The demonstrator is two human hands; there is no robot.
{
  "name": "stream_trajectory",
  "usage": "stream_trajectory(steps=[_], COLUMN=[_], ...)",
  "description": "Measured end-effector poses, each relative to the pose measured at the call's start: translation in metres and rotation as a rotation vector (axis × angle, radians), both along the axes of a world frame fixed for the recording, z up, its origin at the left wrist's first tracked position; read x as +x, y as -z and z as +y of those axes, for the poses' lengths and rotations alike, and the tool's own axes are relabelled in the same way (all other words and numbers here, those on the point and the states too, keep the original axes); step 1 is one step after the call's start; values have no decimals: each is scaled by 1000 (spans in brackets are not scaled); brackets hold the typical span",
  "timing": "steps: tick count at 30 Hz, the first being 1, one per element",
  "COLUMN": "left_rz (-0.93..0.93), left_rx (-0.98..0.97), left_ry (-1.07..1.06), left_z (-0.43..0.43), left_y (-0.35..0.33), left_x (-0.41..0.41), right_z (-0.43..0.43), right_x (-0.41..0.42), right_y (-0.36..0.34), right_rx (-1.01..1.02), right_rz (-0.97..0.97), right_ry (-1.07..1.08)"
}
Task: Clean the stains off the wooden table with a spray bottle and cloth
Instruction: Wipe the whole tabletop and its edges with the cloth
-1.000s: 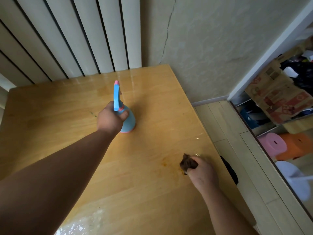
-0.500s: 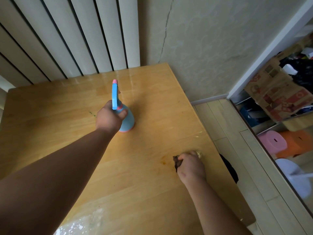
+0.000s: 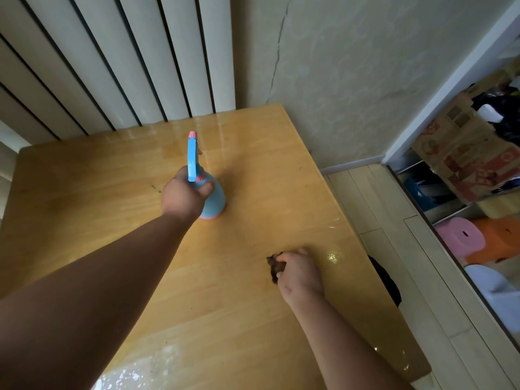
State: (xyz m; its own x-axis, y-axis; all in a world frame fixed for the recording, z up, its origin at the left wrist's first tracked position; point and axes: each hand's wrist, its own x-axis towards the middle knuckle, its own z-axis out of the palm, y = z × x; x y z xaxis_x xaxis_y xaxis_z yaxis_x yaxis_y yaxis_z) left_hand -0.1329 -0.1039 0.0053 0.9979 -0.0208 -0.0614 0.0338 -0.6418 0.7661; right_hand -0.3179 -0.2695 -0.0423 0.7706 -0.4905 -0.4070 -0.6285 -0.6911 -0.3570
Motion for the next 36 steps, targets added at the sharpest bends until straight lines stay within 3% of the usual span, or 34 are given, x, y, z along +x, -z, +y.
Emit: stream_trajectory(steps=[5,9,13,15,31,36], left_rz=[-1,4,12,11,-17,13], left_rx=[11,20,15,23,41,11], left_ry=[7,2,-5,-3,6,3], left_z=[2,1,1,1,-2,-2], left_y=[1,1,1,1,2,0], left_x=[1,1,1,1,-1,-1], right_z=[-26,-50,-35,-24,17,-9], right_x=[2,8,7,3,-11,-2], right_y=[-17,-34,-18,-4,3,5], right_rx=[367,359,7,-87,-42,-109], right_rz=[-189,-259,-43,-24,-86,-51], right_ry=[333,483,228,131,-376,-224])
